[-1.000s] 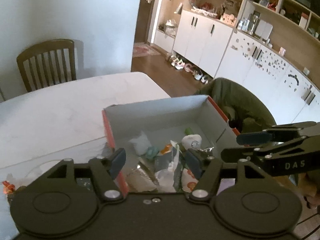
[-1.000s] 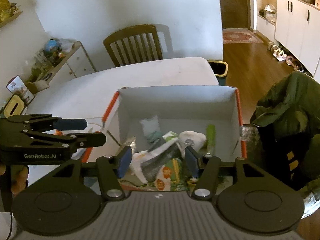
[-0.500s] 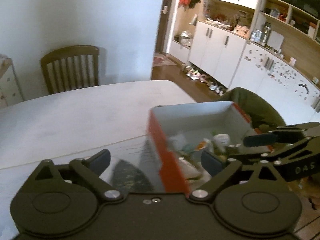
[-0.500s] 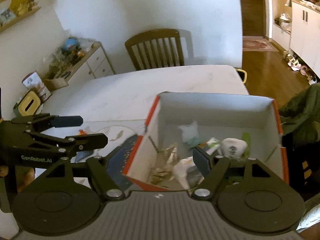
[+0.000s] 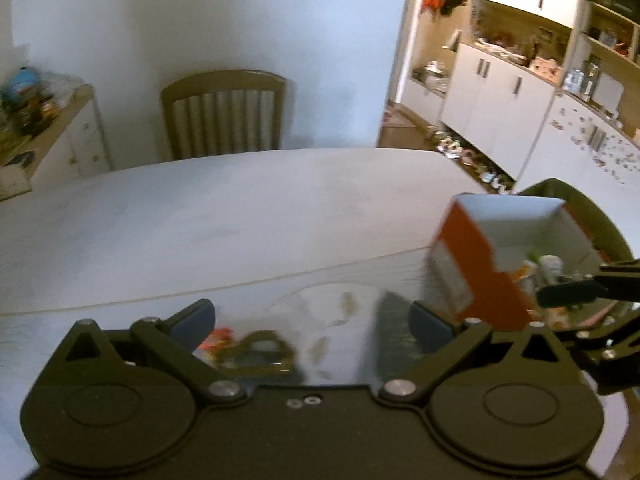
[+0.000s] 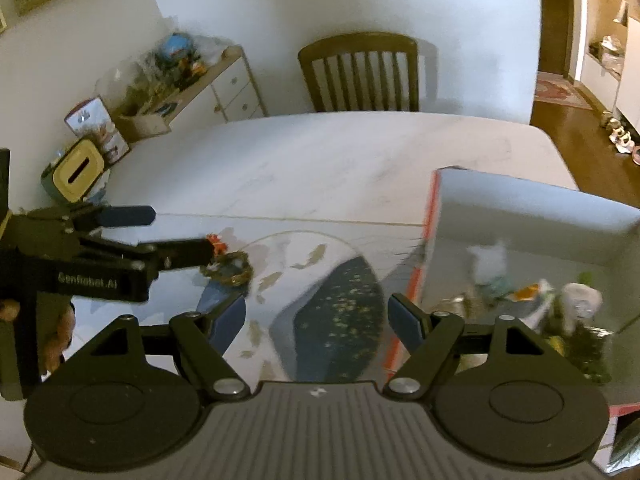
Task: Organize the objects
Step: 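Move both tools back to the orange dragon keychain and braided cord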
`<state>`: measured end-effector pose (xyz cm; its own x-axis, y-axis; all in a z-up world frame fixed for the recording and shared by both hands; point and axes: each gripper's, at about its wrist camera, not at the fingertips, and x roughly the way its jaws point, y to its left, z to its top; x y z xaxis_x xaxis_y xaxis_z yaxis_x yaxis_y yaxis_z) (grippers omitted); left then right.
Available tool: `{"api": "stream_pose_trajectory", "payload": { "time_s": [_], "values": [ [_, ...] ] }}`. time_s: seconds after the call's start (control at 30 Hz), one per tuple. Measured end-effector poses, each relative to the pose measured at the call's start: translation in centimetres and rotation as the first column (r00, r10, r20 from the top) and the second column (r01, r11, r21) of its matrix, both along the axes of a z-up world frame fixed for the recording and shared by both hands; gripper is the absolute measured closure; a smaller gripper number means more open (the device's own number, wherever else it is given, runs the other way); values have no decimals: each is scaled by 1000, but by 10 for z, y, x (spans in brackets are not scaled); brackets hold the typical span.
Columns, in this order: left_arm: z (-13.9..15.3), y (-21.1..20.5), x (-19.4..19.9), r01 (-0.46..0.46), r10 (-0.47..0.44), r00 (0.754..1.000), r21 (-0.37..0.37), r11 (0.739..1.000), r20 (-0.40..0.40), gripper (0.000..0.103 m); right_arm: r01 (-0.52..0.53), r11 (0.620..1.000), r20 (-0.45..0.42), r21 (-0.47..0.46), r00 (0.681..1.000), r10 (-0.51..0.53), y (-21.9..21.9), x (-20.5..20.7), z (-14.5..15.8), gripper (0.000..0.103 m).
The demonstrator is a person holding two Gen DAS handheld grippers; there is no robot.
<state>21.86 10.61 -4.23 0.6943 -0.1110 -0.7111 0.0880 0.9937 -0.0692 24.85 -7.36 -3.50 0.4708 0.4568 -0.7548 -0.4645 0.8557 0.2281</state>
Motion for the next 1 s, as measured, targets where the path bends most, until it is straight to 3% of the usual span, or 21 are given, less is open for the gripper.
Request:
{"api": "stream_pose_trajectory", "payload": {
  "time_s": [0.17, 0.37, 0.67, 1.0],
  "values": [
    [-19, 39, 8, -57, 57, 998, -9, 998, -23, 0, -10, 1000, -21, -24, 1000, 10, 35, 4, -13, 25],
    [-43, 72, 20, -90, 83, 992, -75, 993, -93, 0, -21, 998, -40, -58, 999, 19, 72, 15, -33, 25],
    [-76, 91, 48, -85, 78, 989, -51, 995, -124, 0, -80, 994, -66, -71, 995, 75, 121, 34, -64, 25],
    [-108, 98, 66, -91, 84, 984, -45, 995, -155, 1, -63, 988, -98, -141, 994, 49, 157, 66, -101, 25]
  ]
}}
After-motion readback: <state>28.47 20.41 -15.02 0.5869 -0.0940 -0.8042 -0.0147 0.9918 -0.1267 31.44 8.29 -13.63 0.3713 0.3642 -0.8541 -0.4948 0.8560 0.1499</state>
